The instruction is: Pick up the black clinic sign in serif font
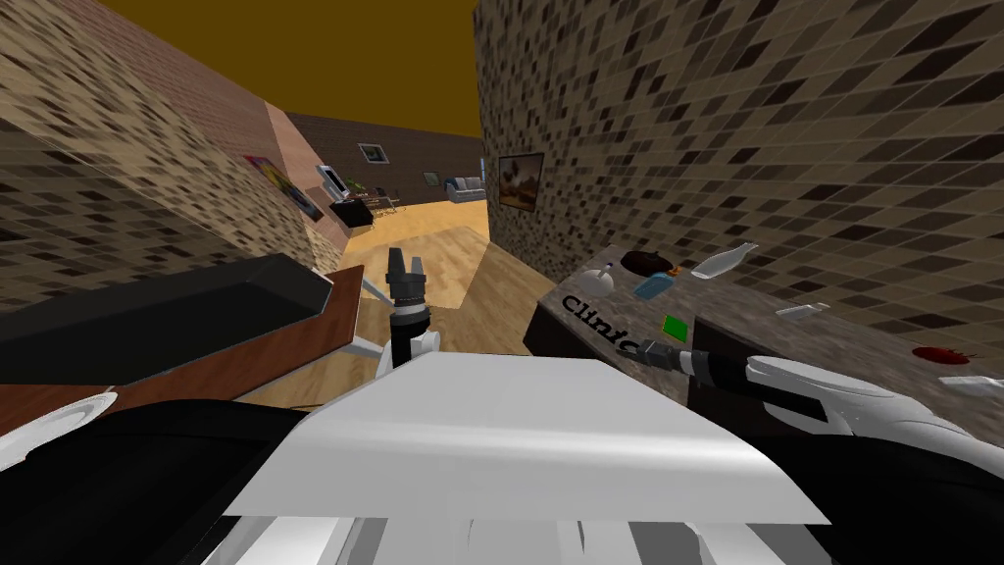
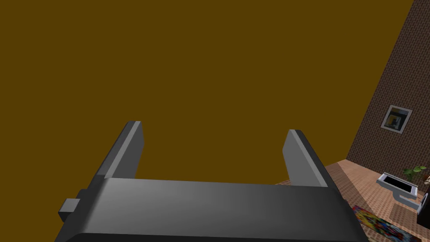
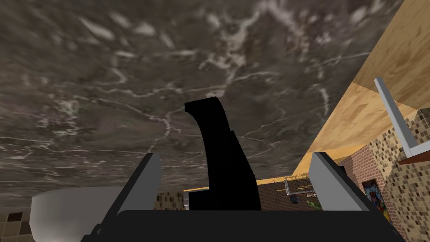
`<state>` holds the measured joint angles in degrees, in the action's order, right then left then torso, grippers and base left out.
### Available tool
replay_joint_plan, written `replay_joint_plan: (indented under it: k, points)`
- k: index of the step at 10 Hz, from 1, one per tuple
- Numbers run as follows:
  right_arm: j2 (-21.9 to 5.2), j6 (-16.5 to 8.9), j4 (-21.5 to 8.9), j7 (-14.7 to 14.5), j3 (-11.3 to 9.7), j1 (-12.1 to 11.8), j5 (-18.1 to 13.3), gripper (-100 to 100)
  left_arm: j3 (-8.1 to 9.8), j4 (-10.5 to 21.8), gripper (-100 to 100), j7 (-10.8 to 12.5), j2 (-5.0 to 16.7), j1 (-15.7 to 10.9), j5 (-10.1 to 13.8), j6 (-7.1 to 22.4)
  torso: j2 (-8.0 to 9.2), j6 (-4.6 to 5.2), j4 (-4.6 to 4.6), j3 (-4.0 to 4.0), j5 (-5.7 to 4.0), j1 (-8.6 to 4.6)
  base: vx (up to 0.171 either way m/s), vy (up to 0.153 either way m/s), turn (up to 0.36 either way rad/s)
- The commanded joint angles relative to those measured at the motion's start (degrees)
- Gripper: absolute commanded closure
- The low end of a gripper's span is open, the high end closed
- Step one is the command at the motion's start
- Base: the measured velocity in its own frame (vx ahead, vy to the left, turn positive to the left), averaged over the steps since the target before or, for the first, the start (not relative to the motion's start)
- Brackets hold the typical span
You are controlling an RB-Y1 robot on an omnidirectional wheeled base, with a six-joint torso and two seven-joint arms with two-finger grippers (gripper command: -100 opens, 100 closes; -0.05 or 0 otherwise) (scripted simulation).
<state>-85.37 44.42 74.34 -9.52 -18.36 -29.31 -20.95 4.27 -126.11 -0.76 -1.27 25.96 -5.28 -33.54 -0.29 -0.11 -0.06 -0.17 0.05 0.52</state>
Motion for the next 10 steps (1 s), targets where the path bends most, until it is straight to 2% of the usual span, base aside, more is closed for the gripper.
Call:
replay_joint_plan:
  k: [1,3,4,8,10]
  points:
    - [-1.8,0.5,-1.1,0.2,-0.8,-0.1,-0.6,-100,0.0,0.0,0,0.0,0.0,0.0,0.0,0.0,0.0,0.0,0.0,0.0,0.0,0.0,0.032,0.091,0.088]
    - [-5.5,1.5,-3.7,1.4,-3.5,-0.3,-2.3,-100,0.0,0.0,0,0.0,0.0,0.0,0.0,0.0,0.07,0.01,0.02,0.04,-0.03,-0.11,0.037,0.099,0.209]
    - [-6.0,1.5,-3.7,1.4,-3.5,-0.3,-2.3,-100,0.0,0.0,0,0.0,0.0,0.0,0.0,0.0,0.02,0.01,0.01,0.01,0.01,0.0,0.022,0.092,0.084]
    - [-12.3,3.1,-7.5,4.1,-8.4,-0.7,-5.1,-100,0.0,0.0,0,0.0,0.0,0.0,0.0,0.0,0.11,0.03,0.03,0.06,0.02,0.07,0.024,0.116,0.214]
    - [-14.4,3.6,-8.7,5.4,-10.3,-0.9,-6.0,-100,0.01,0.0,0,0.0,0.0,0.0,0.0,0.0,0.06,0.05,0.02,0.03,0.01,0.01,0.04,0.096,0.16]
